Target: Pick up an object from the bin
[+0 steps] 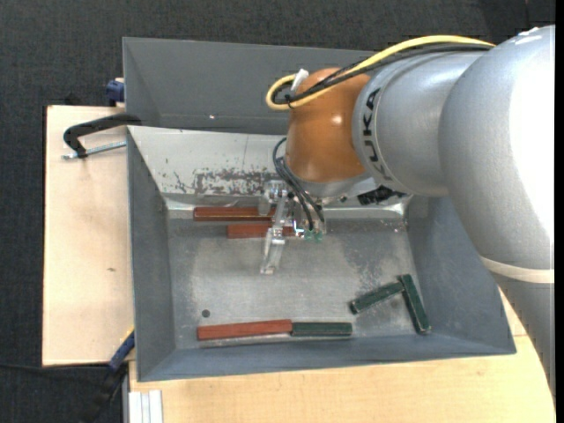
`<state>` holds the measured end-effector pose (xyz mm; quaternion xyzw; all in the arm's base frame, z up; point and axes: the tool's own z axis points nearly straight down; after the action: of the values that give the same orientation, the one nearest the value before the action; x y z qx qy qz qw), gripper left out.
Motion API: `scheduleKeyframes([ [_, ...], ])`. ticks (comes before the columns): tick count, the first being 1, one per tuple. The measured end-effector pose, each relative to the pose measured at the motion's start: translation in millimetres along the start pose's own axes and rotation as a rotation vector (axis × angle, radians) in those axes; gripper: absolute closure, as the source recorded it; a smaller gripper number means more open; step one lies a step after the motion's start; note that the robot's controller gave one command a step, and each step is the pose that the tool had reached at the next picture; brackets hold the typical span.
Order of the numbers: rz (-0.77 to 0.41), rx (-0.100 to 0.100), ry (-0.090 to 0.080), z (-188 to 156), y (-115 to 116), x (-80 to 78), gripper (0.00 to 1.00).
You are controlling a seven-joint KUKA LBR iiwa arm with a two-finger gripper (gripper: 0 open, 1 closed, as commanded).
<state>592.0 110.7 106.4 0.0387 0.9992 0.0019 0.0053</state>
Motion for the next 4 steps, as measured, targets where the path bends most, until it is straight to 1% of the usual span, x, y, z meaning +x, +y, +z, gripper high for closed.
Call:
scheduleKeyframes([
  [1, -0.017, 0.002, 0.011, 29.2, -7.4, -0.2, 0.00],
  [2, 0.229, 0.002, 0.006, 34.0, 21.6, 12.6, 1.00],
  [3, 0.228, 0.003, 0.006, 34.0, 21.6, 12.6, 1.00],
  [4, 0.224, 0.004, 0.009, -1.9, 33.7, 12.7, 1.00],
])
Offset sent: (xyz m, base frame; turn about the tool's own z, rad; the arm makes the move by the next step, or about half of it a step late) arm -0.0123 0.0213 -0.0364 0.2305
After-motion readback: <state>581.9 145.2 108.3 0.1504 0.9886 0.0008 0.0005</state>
